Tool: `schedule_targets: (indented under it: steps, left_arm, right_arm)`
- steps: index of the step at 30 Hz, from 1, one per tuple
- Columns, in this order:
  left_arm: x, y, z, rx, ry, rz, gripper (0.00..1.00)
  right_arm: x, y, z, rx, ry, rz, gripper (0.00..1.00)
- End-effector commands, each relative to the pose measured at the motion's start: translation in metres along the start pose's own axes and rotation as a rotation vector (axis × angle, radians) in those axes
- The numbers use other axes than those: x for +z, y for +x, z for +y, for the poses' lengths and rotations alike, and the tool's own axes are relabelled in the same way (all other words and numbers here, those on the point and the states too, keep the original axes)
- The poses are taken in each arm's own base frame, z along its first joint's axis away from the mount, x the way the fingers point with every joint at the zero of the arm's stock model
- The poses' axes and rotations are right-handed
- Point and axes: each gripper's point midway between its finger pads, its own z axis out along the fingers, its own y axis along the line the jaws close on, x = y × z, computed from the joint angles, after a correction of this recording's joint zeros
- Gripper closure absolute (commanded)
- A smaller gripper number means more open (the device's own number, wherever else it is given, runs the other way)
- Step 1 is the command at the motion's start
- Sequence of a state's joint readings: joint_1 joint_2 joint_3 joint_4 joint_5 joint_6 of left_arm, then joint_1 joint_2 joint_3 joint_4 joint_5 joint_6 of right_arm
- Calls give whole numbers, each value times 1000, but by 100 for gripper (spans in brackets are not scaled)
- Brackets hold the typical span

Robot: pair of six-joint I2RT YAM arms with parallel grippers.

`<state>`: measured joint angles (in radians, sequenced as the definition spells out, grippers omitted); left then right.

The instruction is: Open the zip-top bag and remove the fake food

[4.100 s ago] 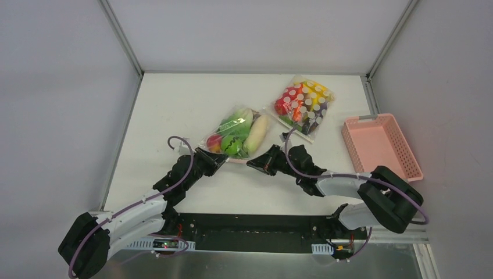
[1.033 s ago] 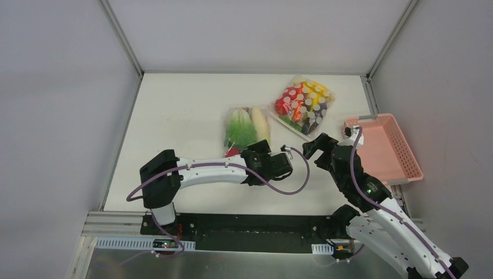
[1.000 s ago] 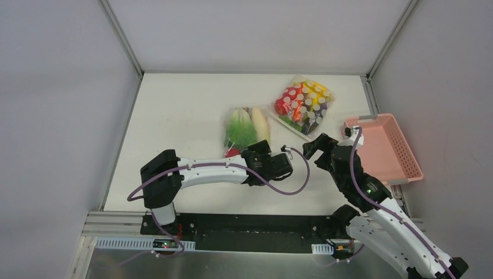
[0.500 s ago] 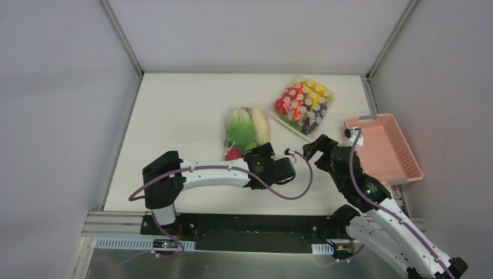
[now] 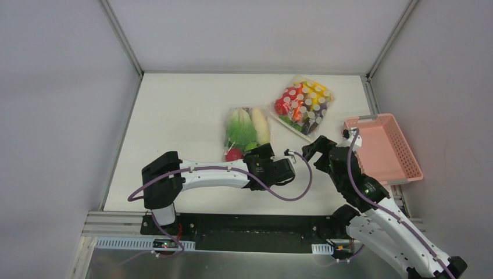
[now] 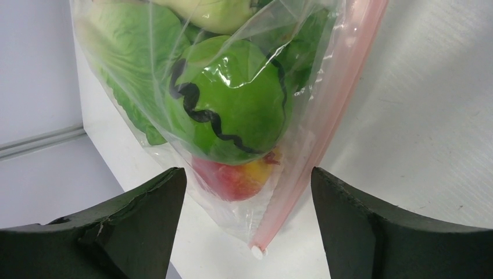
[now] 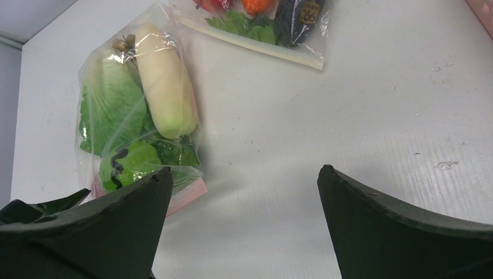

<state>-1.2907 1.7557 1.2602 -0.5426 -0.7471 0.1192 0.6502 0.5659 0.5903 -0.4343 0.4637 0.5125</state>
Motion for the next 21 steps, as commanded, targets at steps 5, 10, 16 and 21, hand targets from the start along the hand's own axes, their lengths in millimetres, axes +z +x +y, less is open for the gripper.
schedule_targets:
  steps: [5,10,16,21]
  left_arm:
    - [1,0,6,-12,-72,-16,21]
    - [5,5,4,1,-87,-4,24]
    - [4,13,10,-3,-127,-2,29]
    - [-1,15,20,-17,-161,-16,48]
  right_arm:
    - [0,-2,0,19,-5,-16,0]
    - [2,0,1,24,-6,-7,0]
    - [3,1,2,23,-10,-6,0]
    - [5,3,5,25,-18,4,0]
